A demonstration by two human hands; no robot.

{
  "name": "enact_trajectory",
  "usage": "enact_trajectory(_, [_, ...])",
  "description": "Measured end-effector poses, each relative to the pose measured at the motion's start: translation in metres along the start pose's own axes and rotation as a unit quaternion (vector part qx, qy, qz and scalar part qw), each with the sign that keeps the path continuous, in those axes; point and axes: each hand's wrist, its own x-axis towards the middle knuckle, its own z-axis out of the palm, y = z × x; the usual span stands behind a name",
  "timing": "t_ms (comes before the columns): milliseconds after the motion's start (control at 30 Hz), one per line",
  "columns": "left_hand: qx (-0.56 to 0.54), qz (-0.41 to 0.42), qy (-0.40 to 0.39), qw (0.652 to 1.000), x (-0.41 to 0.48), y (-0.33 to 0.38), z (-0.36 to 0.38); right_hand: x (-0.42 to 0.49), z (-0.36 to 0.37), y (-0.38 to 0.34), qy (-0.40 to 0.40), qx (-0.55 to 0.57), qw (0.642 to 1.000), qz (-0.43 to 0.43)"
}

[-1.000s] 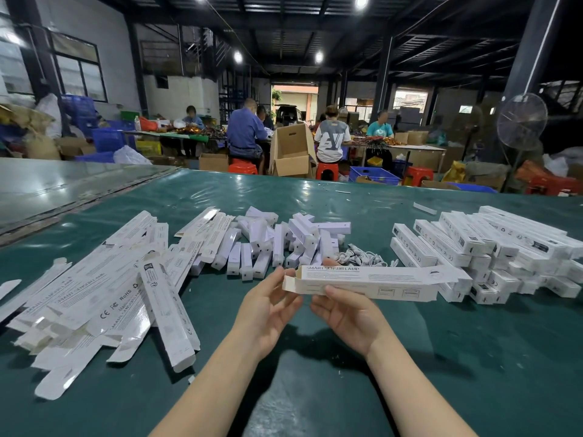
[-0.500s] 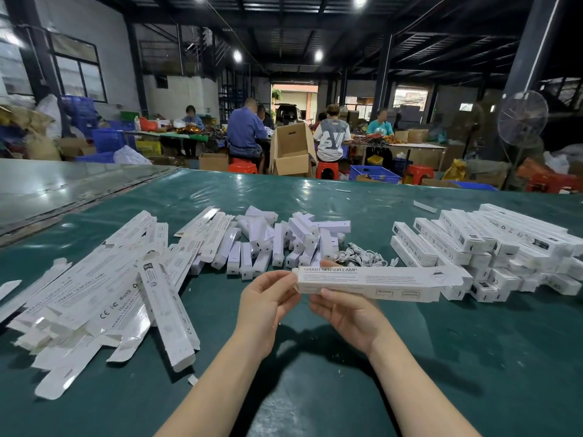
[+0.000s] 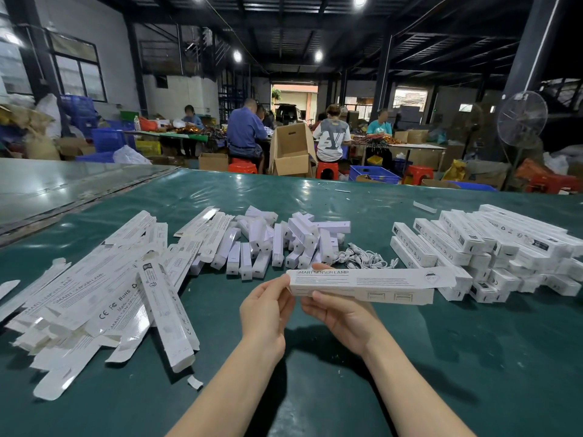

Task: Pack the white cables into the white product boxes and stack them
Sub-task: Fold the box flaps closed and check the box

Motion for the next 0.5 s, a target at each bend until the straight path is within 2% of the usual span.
enact_trajectory(267, [0.105, 0.033, -0.008, 0.994, 0.0028, 0.0032, -0.0050, -0.0013, 0.0011, 0.0011, 0.015, -0.027, 0.999, -0.005])
enact_trajectory(500, [0.140, 0.047, -0.021, 0.989, 0.0026, 0.0052, -0.0034, -0.0017, 0.0055, 0.0013, 0.024, -0.009, 1.000, -0.010])
